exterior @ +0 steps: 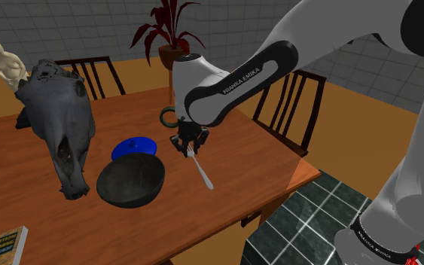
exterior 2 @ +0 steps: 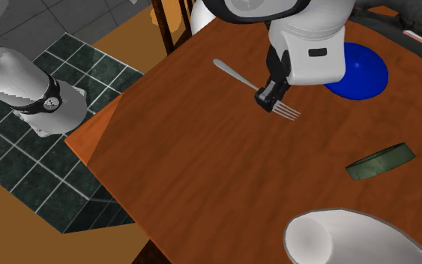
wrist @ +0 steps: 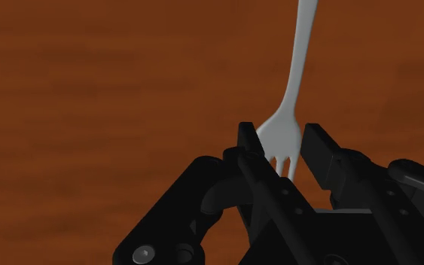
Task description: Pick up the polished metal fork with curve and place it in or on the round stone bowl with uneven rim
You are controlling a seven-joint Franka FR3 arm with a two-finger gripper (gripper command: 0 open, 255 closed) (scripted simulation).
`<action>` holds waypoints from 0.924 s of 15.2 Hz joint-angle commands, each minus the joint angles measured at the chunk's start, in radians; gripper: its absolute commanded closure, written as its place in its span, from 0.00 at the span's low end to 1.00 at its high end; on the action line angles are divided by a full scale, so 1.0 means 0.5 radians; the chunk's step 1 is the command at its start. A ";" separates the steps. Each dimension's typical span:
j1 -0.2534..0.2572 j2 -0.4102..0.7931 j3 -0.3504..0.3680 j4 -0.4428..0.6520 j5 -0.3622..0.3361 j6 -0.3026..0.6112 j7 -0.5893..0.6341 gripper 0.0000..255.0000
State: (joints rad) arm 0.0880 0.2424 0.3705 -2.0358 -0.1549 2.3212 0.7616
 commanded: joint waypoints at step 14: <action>-0.026 -0.201 0.031 0.168 0.121 -0.353 -0.090 1.00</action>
State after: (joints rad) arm 0.0756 0.1469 0.3855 -1.9581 -0.0972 2.1560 0.7195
